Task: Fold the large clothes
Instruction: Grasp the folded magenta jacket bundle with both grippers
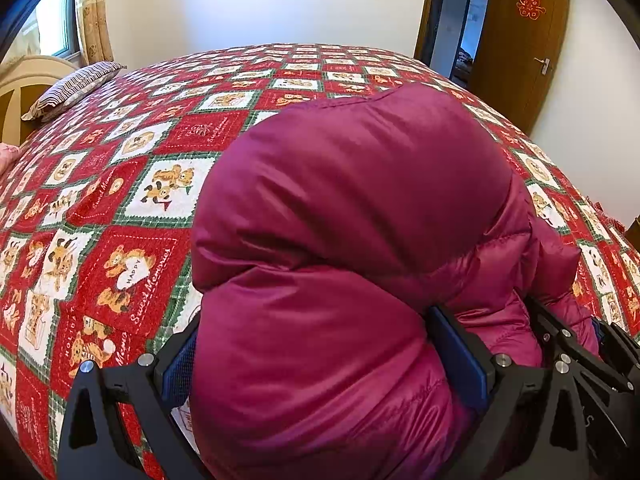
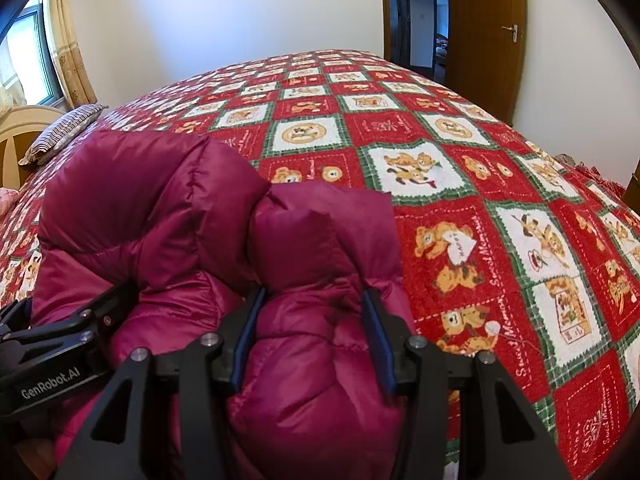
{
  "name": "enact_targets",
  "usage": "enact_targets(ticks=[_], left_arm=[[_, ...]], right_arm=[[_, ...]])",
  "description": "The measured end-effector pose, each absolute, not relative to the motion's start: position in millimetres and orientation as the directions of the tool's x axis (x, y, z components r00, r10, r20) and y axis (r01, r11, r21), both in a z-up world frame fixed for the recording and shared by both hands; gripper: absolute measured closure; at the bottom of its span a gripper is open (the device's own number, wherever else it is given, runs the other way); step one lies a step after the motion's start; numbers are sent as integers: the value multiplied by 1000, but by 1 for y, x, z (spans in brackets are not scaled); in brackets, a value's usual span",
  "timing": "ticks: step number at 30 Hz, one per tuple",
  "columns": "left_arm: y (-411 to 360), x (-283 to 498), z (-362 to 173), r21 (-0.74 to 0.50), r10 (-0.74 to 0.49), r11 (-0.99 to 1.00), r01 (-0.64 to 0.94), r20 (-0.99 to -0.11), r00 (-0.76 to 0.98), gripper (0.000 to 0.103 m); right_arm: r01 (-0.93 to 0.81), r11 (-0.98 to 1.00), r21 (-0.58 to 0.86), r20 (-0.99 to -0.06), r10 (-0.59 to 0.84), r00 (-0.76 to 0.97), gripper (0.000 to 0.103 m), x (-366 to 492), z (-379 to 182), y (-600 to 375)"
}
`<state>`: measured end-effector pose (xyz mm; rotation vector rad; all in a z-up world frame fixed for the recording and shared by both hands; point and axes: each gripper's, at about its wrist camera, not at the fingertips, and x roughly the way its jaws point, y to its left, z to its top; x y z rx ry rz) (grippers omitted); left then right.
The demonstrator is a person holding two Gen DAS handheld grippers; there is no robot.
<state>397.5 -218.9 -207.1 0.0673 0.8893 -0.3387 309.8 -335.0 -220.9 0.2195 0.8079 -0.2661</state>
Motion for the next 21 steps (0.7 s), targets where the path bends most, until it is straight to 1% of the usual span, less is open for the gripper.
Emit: enact_targets(ticks=[5,7,10,14,16,17,19,21], left_arm=[[-218,398,-208,-84,-263,944,319,-773,578,1],[-218,399,-207,-85,-264,944,320,-777,572,1],[-214,394,-196,-84,-270,938,337,-786,557,1],[-191,362,-177,-134,-327,927,352,-747,578,1],[-191,353,-186,-119,-324,922,367,-755,570,1],[-189,350,-192,-127,-332,922,365,-744,580,1],[-184,353,-198,-179,-363,919,351,-730,579,1],[-181,357,-204,-209,-376,918,338,-734,565,1]], right_arm=[[317,944,96,-734,-148,663,52,310,-221,-335],[314,945,94,-737,-146,660,51,310,-221,-335],[290,951,104,-734,-123,667,50,305,-212,-335],[275,951,144,-706,-96,701,50,284,-198,-337],[273,952,141,-701,-99,706,50,277,-201,-335],[271,953,138,-701,-100,706,50,277,-204,-333],[279,951,130,-695,-114,710,48,276,-213,-332],[281,950,135,-691,-113,714,48,277,-214,-332]])
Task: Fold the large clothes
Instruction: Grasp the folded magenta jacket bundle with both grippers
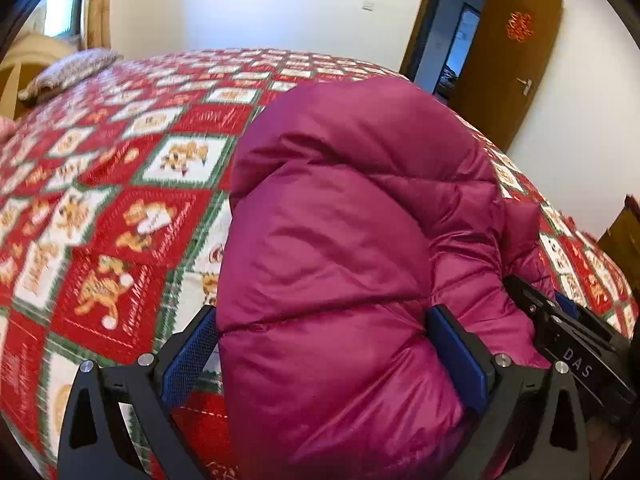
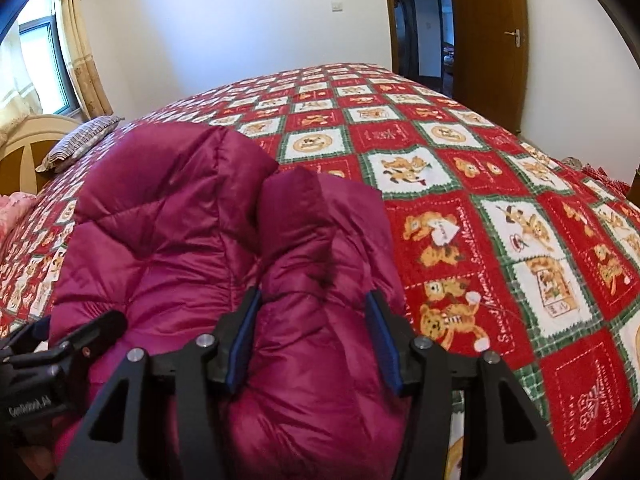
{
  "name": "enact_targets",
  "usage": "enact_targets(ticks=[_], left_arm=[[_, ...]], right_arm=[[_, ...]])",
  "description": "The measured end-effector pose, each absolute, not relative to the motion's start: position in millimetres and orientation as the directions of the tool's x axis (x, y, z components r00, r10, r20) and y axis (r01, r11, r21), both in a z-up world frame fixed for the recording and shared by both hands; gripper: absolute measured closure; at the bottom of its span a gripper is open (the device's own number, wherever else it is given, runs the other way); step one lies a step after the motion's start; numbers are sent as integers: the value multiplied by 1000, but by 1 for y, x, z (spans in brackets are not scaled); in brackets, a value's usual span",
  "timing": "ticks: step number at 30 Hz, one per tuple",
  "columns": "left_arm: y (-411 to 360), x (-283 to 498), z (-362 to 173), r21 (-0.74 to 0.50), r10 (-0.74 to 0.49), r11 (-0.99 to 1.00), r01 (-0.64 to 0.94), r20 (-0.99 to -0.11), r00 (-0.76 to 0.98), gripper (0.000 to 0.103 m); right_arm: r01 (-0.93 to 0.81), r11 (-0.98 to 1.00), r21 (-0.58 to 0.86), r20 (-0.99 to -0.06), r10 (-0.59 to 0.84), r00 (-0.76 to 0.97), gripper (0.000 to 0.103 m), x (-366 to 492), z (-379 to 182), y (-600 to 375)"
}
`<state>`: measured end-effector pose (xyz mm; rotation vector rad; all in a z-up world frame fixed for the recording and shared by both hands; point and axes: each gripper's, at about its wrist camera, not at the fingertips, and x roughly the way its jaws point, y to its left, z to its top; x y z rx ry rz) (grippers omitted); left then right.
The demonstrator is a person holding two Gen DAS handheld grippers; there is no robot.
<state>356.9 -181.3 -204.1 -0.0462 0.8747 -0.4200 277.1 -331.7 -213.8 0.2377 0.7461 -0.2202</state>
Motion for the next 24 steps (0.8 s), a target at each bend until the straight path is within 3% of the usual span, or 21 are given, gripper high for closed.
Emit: enact_targets(ticks=[12,21,24], left_arm=[[-176,350,-202,-184,-353,924,334,-747,564,1],[-153,344,-214,-326,-461,883,338,-736,495,1],[-159,344,-213,-283,-449,883,373,-737,505,1]], right_arm=[[256,945,203,-700,-42,713,43,279,-219,-341],[222,941,255,-687,14,727,40,260,-219,-344],[218,925,310,-685,59,726,41,263,-226,-352]])
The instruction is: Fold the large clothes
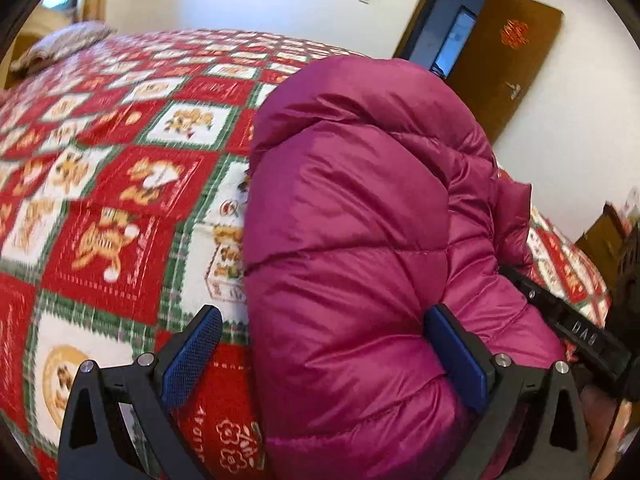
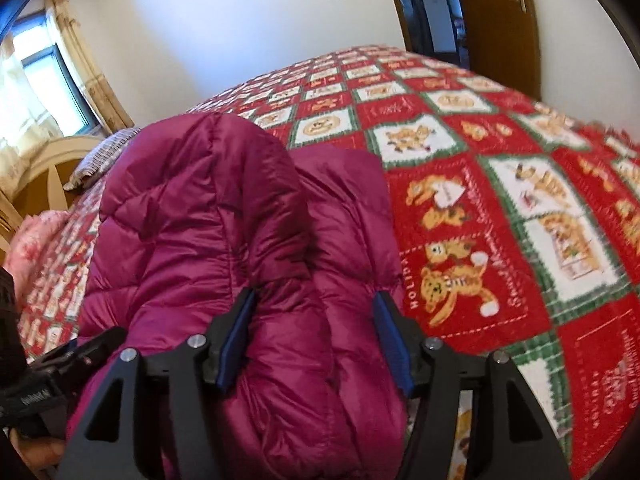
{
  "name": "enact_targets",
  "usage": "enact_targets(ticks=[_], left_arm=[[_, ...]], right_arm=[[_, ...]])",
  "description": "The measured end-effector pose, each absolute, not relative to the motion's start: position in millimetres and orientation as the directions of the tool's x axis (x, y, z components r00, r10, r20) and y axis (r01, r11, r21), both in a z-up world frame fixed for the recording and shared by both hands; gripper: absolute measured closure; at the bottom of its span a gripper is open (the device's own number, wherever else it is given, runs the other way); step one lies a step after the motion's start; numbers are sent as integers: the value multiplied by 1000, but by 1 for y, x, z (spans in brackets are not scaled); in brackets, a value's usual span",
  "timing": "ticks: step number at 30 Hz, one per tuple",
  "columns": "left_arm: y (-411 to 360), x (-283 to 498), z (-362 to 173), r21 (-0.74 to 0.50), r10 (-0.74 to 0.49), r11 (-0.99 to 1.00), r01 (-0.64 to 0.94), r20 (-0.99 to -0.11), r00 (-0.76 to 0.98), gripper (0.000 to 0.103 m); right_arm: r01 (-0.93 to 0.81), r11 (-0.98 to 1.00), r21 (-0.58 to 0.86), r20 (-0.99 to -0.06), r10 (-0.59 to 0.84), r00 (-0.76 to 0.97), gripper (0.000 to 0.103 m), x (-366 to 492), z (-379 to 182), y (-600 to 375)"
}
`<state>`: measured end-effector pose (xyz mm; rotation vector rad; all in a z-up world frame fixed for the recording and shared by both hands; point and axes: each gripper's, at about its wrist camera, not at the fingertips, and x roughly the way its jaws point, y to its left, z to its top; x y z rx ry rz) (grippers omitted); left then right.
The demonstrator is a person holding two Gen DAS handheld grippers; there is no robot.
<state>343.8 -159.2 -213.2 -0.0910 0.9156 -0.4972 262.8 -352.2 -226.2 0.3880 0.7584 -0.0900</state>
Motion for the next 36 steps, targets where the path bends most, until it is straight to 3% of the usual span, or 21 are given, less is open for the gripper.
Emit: enact_targets(ticks=[8,10,17,19,22,24,36], left_arm=[[-175,344,-214,-236,-444,876,420,-736,511,2],[-179,343,-213,-240,-464,862,447,-730,502,17],[-188,335,-207,-199,-466,850,488,-716,520,33],[-190,329,-202,-174,-456,852,494,-711,535,51],[-192,317,-189,-121,-432,856,502,-701,568,66],[-187,308,-178,-110,-429,857,503,-693,579,70],[-132,278,-141,-90,-398,888,450,-639,658,73]], right_arm=[[204,925,321,-689,80,720,46,266,-229,-349],[197,917,347,-683,103,723,51,265,-230,-353],[168,909,382,-668,146,730,69,264,-231,-350],[142,915,378,-656,157,738,80,263,-228,-344],[127,907,401,-633,174,754,84,257,-223,-343],[117,890,440,-613,203,764,85,250,-220,-344],[-4,883,468,-530,285,798,86,227,-185,-295]])
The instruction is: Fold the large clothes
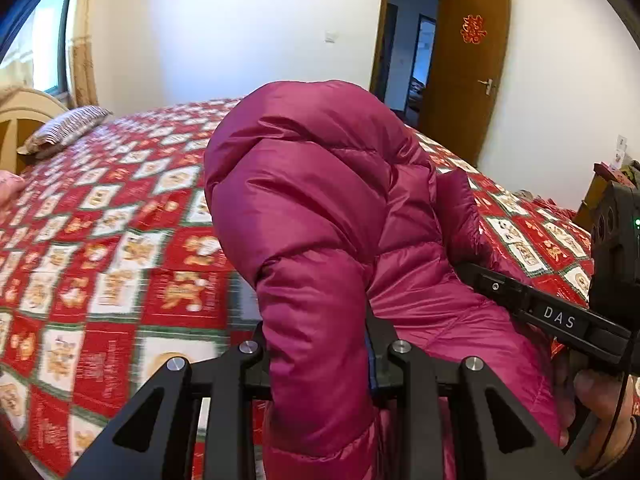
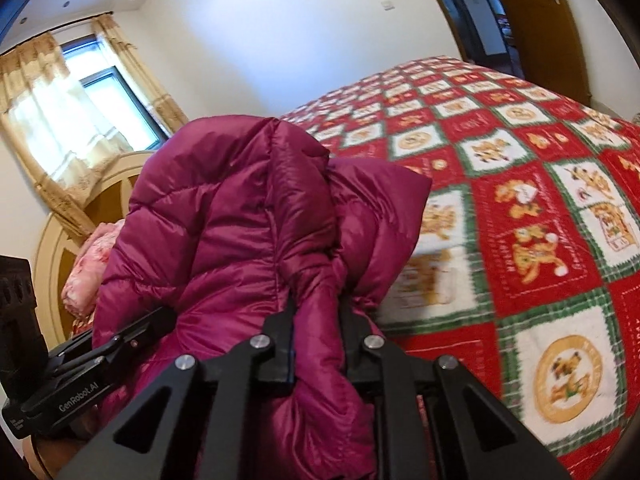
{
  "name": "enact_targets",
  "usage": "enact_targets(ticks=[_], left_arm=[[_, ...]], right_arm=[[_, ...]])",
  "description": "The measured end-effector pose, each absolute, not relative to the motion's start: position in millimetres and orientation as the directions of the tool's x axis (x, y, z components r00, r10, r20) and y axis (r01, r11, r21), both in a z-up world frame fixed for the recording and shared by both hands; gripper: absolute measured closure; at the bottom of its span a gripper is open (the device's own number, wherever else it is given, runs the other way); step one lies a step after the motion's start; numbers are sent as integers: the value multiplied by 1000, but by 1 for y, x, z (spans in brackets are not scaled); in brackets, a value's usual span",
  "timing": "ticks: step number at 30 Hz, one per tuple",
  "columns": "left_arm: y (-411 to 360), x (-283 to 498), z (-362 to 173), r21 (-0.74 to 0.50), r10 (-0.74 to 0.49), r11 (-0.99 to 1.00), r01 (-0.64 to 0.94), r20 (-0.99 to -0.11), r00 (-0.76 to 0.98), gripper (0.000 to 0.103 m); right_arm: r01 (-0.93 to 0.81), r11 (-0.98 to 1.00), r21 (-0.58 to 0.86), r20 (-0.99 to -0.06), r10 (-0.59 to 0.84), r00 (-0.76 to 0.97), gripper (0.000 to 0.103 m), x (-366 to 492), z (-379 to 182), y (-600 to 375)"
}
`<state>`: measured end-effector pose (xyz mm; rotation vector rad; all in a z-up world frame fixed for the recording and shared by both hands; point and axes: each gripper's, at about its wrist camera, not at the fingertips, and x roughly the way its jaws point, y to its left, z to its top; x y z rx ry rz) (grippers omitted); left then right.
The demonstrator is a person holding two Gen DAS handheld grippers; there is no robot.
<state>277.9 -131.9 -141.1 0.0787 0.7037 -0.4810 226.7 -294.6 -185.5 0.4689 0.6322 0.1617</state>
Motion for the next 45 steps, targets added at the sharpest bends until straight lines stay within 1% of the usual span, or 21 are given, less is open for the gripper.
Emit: enact_targets(ticks=[9,22,45], left_arm=[[-85,267,-134,-85,-343,923,376,-628,699,73],[-31,255,-134,-118,-306,947,299,-612,729,73],[26,256,-149,-155,-273,962,227,-634,724,73]], right_arm=[[-88,887,453,-520,344,782,86,236,-174,-250],[-168,897,410,-526,383,759,86,247,-167,-205],[-248,900,359,-563,421,712,87,264,-171,-148]])
